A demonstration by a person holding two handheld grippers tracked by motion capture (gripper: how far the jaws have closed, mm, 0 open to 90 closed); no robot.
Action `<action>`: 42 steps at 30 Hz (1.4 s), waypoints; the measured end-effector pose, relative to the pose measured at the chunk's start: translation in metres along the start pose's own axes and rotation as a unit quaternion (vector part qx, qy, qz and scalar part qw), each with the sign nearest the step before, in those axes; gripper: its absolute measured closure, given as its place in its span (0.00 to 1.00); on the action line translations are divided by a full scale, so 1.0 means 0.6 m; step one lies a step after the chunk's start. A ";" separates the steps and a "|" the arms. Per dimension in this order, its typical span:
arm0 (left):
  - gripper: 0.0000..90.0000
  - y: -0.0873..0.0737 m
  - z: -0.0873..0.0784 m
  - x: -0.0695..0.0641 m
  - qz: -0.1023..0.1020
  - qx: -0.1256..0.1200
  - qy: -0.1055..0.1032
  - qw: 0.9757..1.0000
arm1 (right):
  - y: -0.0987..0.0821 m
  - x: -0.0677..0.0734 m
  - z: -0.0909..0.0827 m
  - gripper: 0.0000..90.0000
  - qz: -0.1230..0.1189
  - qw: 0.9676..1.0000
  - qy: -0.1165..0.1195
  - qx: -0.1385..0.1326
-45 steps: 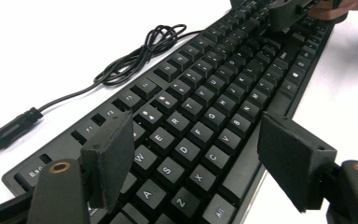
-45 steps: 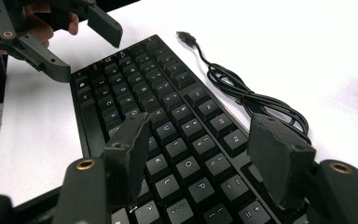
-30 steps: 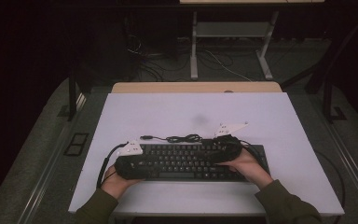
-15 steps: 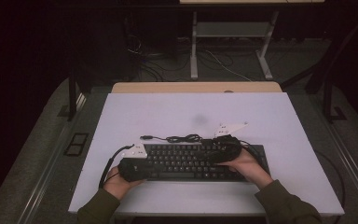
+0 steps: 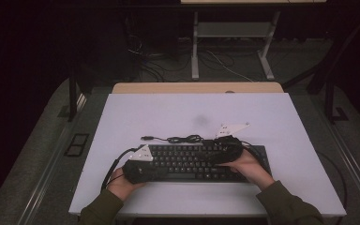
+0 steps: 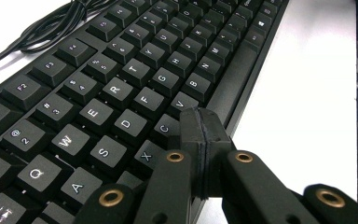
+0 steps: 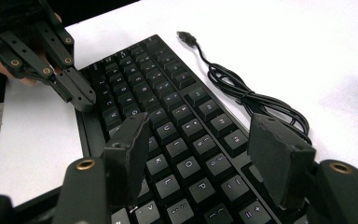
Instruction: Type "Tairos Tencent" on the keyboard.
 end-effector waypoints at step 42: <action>0.46 0.014 -0.016 0.023 -0.032 -0.048 0.037 0.998 | -0.002 -0.003 -0.009 0.54 0.005 1.000 0.000 -0.003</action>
Point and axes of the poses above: each handheld gripper's, and its own axes: z roughly forward along the jaws, y roughly out of its top, x roughly to its left, the point moved 1 cm from there along z, roughly forward along the jaws, and after that the axes turned 9 degrees about z, right-handed, at the moved point
